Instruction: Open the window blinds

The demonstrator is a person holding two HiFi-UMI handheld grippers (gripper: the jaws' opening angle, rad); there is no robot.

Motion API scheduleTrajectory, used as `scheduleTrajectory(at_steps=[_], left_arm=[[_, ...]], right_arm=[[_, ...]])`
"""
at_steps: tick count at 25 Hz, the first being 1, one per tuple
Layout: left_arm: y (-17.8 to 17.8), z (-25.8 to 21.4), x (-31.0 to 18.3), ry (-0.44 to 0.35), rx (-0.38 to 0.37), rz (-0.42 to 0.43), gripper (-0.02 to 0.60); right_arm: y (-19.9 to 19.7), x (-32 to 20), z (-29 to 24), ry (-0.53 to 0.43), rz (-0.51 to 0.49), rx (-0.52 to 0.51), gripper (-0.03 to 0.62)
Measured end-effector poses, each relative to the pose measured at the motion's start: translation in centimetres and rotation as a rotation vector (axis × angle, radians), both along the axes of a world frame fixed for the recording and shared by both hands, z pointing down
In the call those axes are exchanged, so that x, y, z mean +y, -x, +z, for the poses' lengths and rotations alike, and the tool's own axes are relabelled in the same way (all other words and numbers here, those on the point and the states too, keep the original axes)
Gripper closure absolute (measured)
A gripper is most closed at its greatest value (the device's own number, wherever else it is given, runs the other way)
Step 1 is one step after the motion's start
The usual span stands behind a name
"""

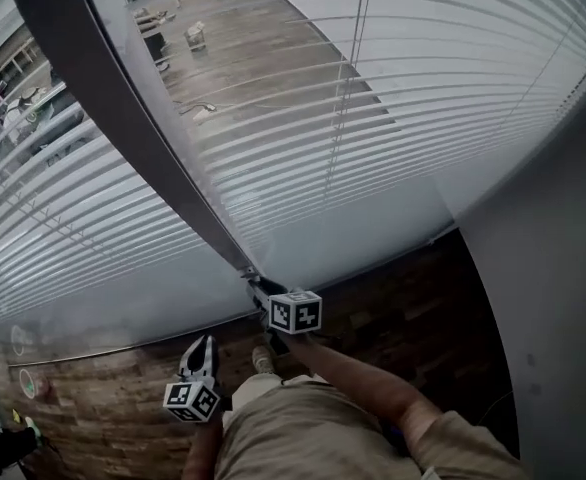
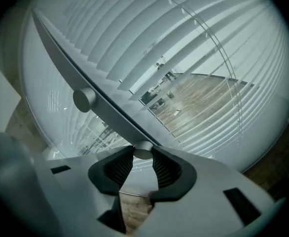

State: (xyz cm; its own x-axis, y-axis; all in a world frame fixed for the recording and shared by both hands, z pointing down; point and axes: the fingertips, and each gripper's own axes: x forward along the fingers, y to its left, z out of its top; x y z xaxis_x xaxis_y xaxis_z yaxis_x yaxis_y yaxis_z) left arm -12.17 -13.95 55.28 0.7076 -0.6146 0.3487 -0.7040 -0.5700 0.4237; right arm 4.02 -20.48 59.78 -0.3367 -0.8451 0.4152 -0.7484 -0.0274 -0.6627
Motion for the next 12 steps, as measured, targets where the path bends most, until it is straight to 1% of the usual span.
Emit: scheduleTrajectory(at_steps=[2, 6, 9, 12], left_arm=[[-0.6, -0.1, 0.0, 0.003, 0.001, 0.013, 0.569], [-1.3, 0.0, -0.5, 0.002, 0.005, 0.029, 0.569], [-1.2, 0.1, -0.8, 0.003, 0.003, 0.032, 0.569], [-1.0, 0.3, -0.8, 0.007, 0.001, 0.028, 0.569]], right_arm=[[0.0, 0.1, -0.2, 0.005, 0.010, 0.077, 0.464], [0.1, -0.4, -0.3, -0.006, -0.014, 0.283, 0.464], [0.3, -0.6, -0.5, -0.010, -0.021, 0.419, 0.464], [0.5, -0.6, -1.2, -0.040, -0.051, 0.573, 0.464]])
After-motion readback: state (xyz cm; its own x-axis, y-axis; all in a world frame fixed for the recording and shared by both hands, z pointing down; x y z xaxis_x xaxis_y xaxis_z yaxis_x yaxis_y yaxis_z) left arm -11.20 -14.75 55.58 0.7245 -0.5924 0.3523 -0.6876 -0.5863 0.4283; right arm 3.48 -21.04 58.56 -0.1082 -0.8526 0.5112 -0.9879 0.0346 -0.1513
